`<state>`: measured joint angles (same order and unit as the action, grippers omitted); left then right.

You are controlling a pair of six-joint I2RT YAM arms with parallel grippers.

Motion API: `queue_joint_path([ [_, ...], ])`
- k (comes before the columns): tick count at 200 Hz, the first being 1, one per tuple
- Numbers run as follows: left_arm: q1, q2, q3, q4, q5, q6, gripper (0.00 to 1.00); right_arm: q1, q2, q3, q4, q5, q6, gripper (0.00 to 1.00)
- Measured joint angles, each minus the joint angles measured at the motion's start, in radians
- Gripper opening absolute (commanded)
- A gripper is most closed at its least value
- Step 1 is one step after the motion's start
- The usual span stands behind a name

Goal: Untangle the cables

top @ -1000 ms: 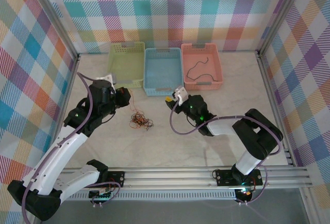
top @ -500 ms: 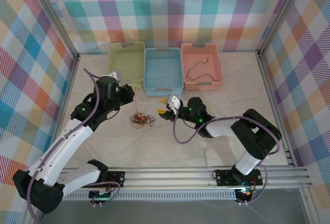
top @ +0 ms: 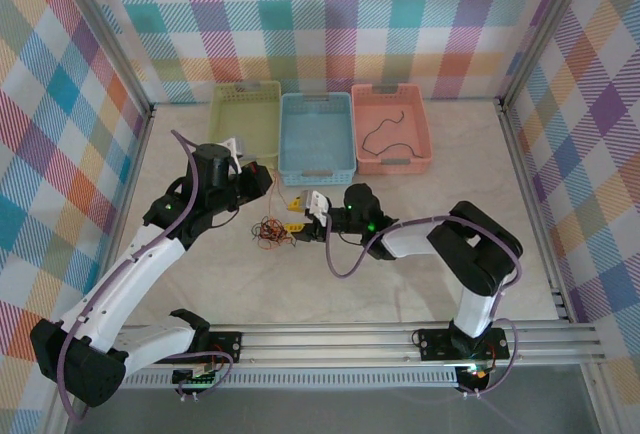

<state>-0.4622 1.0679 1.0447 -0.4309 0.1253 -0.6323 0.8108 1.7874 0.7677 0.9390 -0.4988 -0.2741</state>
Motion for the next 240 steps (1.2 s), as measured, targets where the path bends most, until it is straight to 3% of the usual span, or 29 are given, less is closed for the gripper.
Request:
queue_joint_path([
  [141, -0.002, -0.005, 0.002, 0.018, 0.061, -0.027, 0.0, 0.034, 0.184, 0.306, -0.185, 0.063, 0.026, 0.5],
  [240, -0.002, -0.023, 0.026, 0.012, 0.076, -0.027, 0.0, 0.035, 0.25, 0.322, -0.177, 0.088, 0.051, 0.48],
])
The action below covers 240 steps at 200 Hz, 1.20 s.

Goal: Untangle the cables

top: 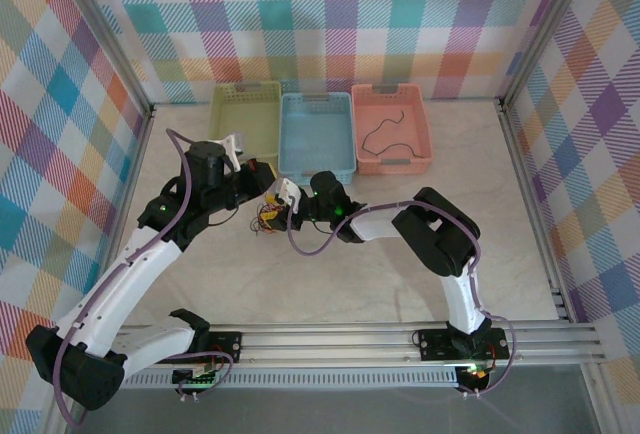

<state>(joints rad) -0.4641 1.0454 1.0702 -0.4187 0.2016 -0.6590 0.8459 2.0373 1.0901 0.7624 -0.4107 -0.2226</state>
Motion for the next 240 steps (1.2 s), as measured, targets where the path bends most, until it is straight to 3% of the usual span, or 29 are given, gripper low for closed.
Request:
queue_joint_path([
  [78, 0.0, -0.009, 0.0, 0.0, 0.0, -0.003, 0.0, 0.0, -0.051, -0.113, 0.111, 0.05, -0.003, 0.47],
  [158, 0.0, -0.009, 0.0, 0.001, 0.013, -0.007, 0.0, 0.0, -0.071, -0.12, 0.143, 0.112, -0.011, 0.5],
  [240, -0.005, -0.011, 0.0, 0.01, 0.047, -0.031, 0.0, 0.006, -0.07, -0.085, 0.126, 0.024, -0.01, 0.44],
])
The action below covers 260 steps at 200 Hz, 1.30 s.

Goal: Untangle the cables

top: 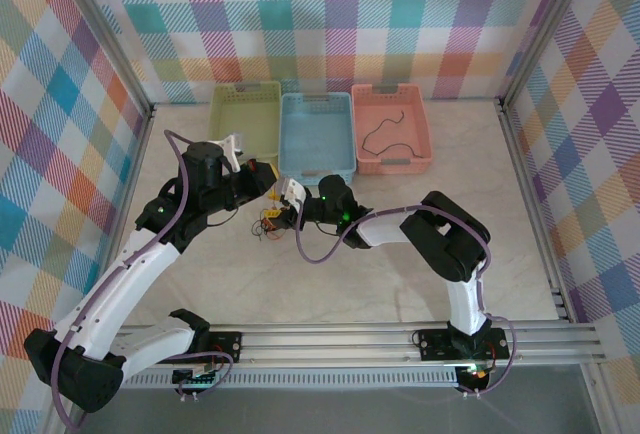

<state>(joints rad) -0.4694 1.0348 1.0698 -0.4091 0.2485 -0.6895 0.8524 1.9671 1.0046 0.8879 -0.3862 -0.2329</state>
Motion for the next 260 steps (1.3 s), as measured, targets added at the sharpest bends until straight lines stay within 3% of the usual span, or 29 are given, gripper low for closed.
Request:
queue_joint_path([
  [70, -0.021, 0.039, 0.017, 0.042, 0.052, -0.033, 0.0, 0.0, 0.018, 0.042, -0.054, -0.032, 0.005, 0.38],
  [140, -0.021, 0.09, 0.323, -0.05, 0.072, -0.02, 0.0, 0.0, 0.029, 0.056, -0.119, -0.037, -0.013, 0.31],
  [193, -0.021, 0.09, 0.587, -0.178, 0.023, 0.047, 0.0, 0.0, 0.028, 0.053, -0.143, -0.018, -0.02, 0.3],
  [260, -0.021, 0.097, 0.682, -0.282, -0.036, 0.114, 0.0, 0.0, 0.028, 0.051, -0.179, 0.012, -0.036, 0.3],
])
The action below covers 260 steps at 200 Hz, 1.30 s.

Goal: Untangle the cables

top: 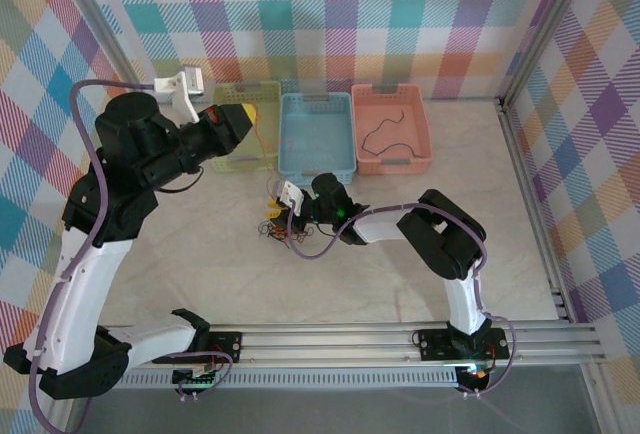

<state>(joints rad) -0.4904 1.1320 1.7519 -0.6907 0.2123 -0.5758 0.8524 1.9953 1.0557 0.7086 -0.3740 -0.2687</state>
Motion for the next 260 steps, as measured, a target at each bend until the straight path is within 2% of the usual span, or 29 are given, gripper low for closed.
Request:
queue_joint_path([
  [70, 0.0, -0.001, 0.153, -0.027, -0.109, 0.08, 0.0, 0.0, 0.0, 0.008, -0.063, 0.052, -0.011, 0.3],
  [123, 0.0, -0.055, 0.139, 0.013, -0.177, 0.12, 0.0, 0.0, 0.0, 0.023, -0.103, 0.086, -0.022, 0.3],
  [164, 0.001, -0.039, 0.134, 0.016, -0.23, 0.144, 0.0, 0.0, 0.0, 0.023, -0.103, 0.122, -0.026, 0.32],
  [211, 0.025, 0.093, 0.173, 0.009, -0.297, 0.173, 0.0, 0.0, -0.002, 0.008, -0.081, 0.192, -0.029, 0.34],
  [260, 0.14, 0.28, 0.246, 0.001, -0.258, 0.161, 0.0, 0.0, -0.013, -0.017, -0.05, 0.277, -0.032, 0.35],
])
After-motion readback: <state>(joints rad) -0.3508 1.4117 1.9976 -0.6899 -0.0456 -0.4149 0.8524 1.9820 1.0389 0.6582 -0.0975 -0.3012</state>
